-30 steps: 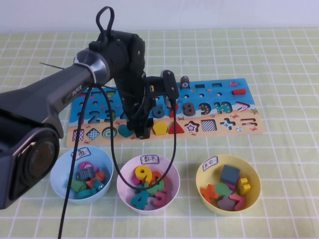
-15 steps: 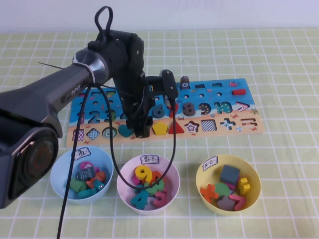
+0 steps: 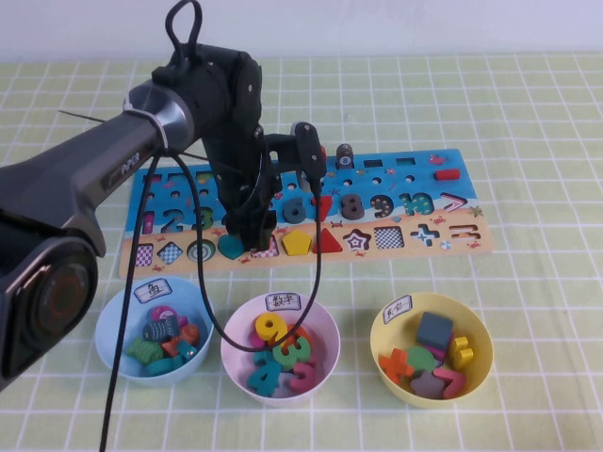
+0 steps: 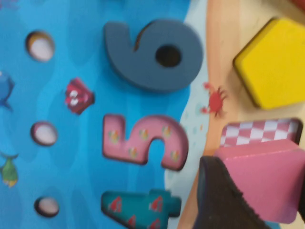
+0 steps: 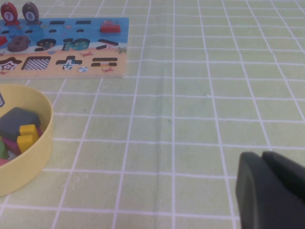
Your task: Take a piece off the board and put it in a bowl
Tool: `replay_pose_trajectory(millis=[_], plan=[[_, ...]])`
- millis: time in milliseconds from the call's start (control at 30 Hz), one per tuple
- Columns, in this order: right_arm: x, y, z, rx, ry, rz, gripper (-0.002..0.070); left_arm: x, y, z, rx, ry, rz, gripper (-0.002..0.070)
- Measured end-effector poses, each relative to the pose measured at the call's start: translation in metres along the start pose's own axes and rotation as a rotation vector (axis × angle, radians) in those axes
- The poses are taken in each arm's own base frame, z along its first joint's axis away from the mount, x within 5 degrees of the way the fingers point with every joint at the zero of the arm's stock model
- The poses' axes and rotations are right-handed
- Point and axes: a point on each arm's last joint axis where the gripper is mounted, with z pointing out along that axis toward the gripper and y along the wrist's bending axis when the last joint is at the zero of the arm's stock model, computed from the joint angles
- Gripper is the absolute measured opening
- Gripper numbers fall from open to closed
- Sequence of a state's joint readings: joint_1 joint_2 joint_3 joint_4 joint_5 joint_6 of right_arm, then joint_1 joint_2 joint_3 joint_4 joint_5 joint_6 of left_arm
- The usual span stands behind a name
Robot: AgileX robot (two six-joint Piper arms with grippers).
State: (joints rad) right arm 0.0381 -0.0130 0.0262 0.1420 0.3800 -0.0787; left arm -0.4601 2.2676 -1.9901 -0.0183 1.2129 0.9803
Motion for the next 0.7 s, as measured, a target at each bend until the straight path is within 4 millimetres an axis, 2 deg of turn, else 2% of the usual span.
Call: replay_pose_trajectory(millis=[300, 400, 567, 700], plan=[[0.0, 0.0, 0.0, 0.0, 0.0, 0.0, -0.0017, 0.002, 0.001, -0.003, -0.007, 0.004, 0.0, 0.0283], [0.0, 0.0, 0.0, 0.0, 0.0, 0.0, -0.0017, 0.002, 0.0, -0.01, -0.017, -0.003, 0.0, 0.0283], [0.0, 0.0, 0.0, 0.0, 0.0, 0.0, -0.0017, 0.001, 0.001, -0.037, -0.066, -0.036, -0.006, 0.0283], [0.0, 0.0, 0.0, 0.0, 0.0, 0.0, -0.0017, -0.002, -0.003, -0.076, -0.117, -0.116, -0.072, 0.0283]])
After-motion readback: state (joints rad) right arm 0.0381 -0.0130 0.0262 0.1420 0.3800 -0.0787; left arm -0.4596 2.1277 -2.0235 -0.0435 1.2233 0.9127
